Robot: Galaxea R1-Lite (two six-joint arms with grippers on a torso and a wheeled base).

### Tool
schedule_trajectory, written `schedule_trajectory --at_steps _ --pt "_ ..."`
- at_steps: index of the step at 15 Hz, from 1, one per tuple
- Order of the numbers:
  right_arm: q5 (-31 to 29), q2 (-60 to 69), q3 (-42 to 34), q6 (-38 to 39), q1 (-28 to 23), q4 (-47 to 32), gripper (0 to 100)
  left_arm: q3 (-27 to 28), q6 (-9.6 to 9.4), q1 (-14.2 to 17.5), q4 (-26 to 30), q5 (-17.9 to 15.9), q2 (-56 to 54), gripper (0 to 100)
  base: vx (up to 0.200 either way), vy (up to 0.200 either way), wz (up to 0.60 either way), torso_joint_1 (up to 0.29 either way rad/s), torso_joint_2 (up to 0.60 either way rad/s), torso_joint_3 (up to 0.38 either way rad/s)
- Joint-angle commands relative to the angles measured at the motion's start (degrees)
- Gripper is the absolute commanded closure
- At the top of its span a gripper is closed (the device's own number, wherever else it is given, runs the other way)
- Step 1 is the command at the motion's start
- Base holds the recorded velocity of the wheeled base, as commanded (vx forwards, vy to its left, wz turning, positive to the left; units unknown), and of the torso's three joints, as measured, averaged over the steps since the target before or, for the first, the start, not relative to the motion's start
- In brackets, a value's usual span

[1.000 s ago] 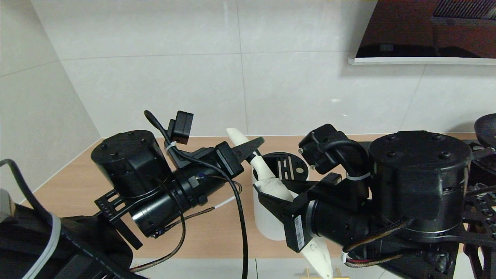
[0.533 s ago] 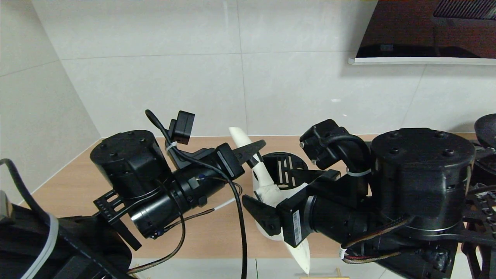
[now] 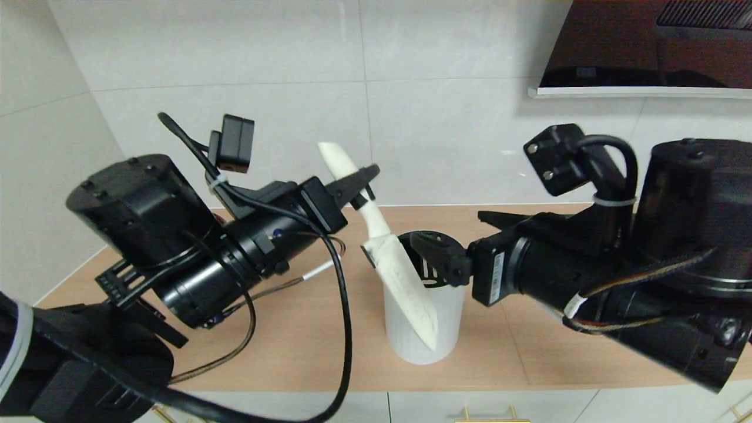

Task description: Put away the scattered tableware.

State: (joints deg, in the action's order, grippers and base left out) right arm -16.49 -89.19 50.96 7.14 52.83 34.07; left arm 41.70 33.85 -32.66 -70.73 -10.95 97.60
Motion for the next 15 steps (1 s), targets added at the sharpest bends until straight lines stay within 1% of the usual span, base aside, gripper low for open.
schedule_trajectory --at_steps 1,2,4,5,6,8,9,10,13,15 --pt "0.1 3.4 0.3 -0.1 -2.7 -0.1 0 5.2 -1.69 2.7 0.0 -1.0 -0.7 100 0.0 0.0 0.0 0.0 0.0 0.0" --pt "0.1 4.1 0.3 -1.0 -3.7 -0.1 0 6.9 -1.86 3.3 -0.1 -2.5 -1.4 100 0.0 0.0 0.0 0.0 0.0 0.0" --pt "0.1 4.2 0.3 -1.2 -4.3 -0.1 0 7.0 -1.95 3.7 -0.1 -5.2 -2.0 100 0.0 0.0 0.0 0.0 0.0 0.0" --pt "0.1 4.0 0.4 -1.2 -4.6 -0.1 0 8.0 -3.62 3.7 -0.1 -9.1 -2.0 100 0.0 0.0 0.0 0.0 0.0 0.0" --pt "0.1 3.8 0.4 -1.2 -4.6 -0.1 0 7.9 -5.73 3.7 -0.2 -10.3 -1.9 100 0.0 0.0 0.0 0.0 0.0 0.0" --pt "0.1 3.1 0.3 -1.2 -4.8 -0.1 0 6.5 -13.37 3.8 -3.4 -10.4 0.1 100 0.0 0.0 0.0 0.0 0.0 0.0" --pt "0.1 2.9 0.3 -1.2 -4.8 -0.1 0 6.7 -16.01 4.1 -6.3 -10.4 1.5 100 0.0 0.0 0.0 0.0 0.0 0.0" --pt "0.1 2.3 0.2 -1.2 -4.8 -0.1 0 6.7 -16.89 4.4 -8.5 -10.4 2.4 100 0.0 0.0 0.0 0.0 0.0 0.0" --pt "0.1 1.9 0.2 -1.3 -4.8 -0.1 0 7.3 -17.33 4.4 -16.1 -10.6 6.7 100 0.0 0.0 0.0 0.0 0.0 0.0" --pt "0.0 1.9 0.1 -1.3 -4.8 -0.1 0 8.1 -19.53 4.7 -17.9 -10.3 8.8 100 0.0 0.0 0.0 0.0 0.0 0.0"
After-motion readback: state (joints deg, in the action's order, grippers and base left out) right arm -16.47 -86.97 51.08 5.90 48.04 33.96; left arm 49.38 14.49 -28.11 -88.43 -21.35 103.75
